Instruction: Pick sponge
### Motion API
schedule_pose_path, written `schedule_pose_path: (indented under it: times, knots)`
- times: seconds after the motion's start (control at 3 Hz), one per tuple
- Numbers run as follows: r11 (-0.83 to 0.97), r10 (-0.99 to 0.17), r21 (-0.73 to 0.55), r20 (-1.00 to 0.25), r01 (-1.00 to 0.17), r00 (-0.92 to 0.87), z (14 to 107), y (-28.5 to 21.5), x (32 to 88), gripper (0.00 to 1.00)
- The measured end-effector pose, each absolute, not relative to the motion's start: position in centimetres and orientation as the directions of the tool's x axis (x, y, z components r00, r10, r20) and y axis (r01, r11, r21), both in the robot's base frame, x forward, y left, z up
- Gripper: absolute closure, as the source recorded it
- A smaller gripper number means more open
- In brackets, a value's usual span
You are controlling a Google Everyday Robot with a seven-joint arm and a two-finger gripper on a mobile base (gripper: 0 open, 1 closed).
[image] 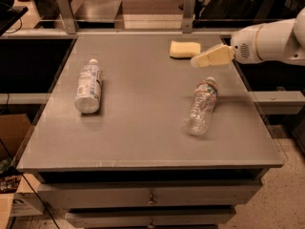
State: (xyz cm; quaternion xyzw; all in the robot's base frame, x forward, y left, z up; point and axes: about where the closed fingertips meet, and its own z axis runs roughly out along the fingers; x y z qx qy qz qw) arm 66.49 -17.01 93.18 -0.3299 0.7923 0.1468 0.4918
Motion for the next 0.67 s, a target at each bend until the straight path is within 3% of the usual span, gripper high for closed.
schedule_pose_path:
  times: [0.67]
  knots:
    - [0.759, -0.356, -0.112, -0.896, -0.641, -0.265, 92.8, -14.8, 70.1, 0.00]
